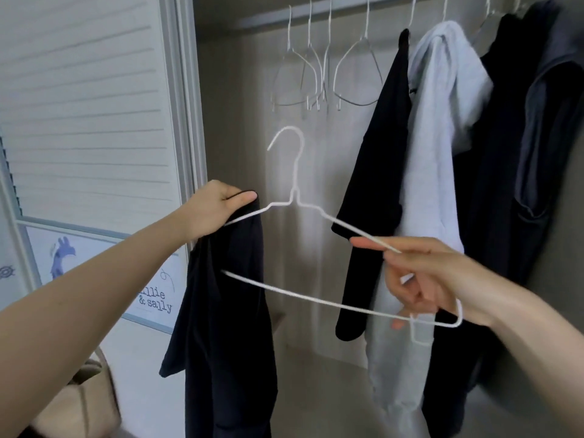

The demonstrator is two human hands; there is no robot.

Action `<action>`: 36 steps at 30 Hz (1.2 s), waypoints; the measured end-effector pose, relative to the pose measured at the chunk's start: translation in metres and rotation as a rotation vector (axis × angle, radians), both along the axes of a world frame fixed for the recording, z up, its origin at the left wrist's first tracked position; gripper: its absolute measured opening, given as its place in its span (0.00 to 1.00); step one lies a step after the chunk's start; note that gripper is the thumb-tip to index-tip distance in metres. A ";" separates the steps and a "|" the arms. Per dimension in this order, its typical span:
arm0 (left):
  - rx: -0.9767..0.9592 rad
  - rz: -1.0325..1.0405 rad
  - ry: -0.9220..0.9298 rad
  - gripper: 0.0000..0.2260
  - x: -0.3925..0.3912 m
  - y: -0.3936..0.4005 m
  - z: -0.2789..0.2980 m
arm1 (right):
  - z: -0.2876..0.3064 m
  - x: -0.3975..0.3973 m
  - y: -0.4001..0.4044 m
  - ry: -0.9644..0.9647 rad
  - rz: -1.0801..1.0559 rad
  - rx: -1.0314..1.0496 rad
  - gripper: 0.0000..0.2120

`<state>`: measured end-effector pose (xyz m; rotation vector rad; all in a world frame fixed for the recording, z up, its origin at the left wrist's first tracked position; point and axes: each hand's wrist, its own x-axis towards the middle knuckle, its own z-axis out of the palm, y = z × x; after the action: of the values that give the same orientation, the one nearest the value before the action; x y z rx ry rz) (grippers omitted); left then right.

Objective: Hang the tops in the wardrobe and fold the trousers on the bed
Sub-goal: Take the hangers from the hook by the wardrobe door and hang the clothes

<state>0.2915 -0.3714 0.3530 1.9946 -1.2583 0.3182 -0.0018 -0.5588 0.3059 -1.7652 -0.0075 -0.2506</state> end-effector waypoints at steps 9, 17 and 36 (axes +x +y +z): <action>-0.064 -0.340 0.508 0.09 -0.045 -0.004 0.009 | -0.032 0.014 -0.006 -0.180 -0.074 0.158 0.19; -0.177 -0.211 -0.262 0.12 -0.060 -0.008 0.019 | -0.032 0.006 -0.025 -0.226 0.471 0.736 0.31; -0.376 -0.159 -0.033 0.11 -0.040 -0.005 0.013 | -0.094 0.038 0.006 0.190 -0.221 -0.847 0.20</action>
<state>0.2517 -0.3765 0.3664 1.5685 -1.2634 0.4733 0.0366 -0.5532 0.2114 -2.6335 0.2527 -0.2563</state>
